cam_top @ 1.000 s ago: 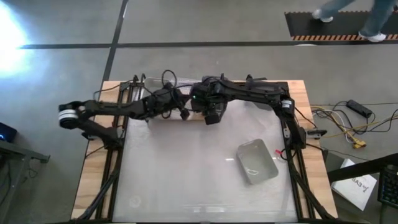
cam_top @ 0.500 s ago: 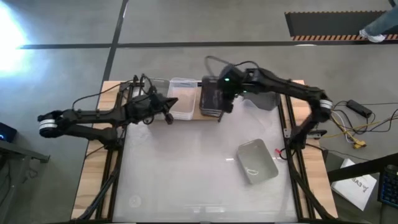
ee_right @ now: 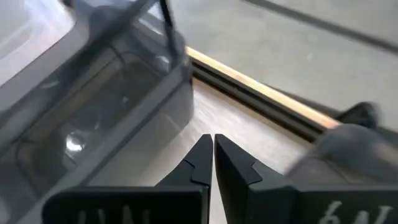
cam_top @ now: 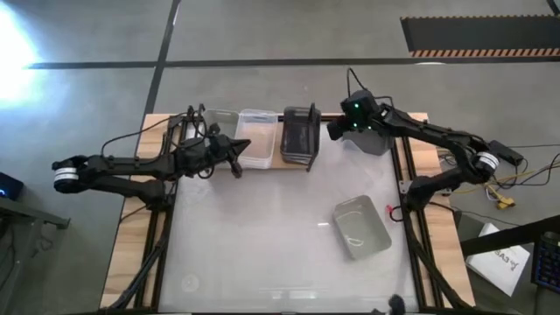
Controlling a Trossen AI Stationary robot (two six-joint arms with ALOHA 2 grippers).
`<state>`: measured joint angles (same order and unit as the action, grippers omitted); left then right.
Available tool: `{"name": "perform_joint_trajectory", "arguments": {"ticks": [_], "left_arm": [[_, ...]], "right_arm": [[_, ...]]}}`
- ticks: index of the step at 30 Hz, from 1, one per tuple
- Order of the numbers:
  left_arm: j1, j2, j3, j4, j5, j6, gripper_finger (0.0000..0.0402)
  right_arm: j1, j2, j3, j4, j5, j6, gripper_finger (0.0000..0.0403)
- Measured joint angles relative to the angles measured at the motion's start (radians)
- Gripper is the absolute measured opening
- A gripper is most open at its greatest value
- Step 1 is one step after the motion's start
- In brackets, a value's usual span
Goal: Stack baskets on shelf by color
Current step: Stack the bottom black bin on top of the black bin on the shelf
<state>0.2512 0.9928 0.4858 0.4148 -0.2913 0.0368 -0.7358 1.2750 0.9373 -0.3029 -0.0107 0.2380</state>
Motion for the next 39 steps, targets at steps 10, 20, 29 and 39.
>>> {"name": "perform_joint_trajectory", "arguments": {"ticks": [10,20,29,39], "left_arm": [[-0.011,0.001,0.021,0.000,0.000,-0.002,0.0003],[-0.014,0.001,0.019,-0.004,0.001,-0.005,0.0003],[-0.019,0.002,0.016,-0.005,0.001,-0.005,0.0003],[-0.022,0.002,0.017,-0.005,0.000,-0.006,0.0003]], "right_arm": [[-0.042,0.240,0.033,0.182,-0.163,-0.038,0.0009],[-0.041,0.319,0.158,0.150,-0.188,-0.061,0.0008],[-0.035,0.201,0.124,-0.003,-0.095,-0.063,0.0009],[0.081,0.018,-0.194,0.197,-0.158,0.068,0.0009]]}}
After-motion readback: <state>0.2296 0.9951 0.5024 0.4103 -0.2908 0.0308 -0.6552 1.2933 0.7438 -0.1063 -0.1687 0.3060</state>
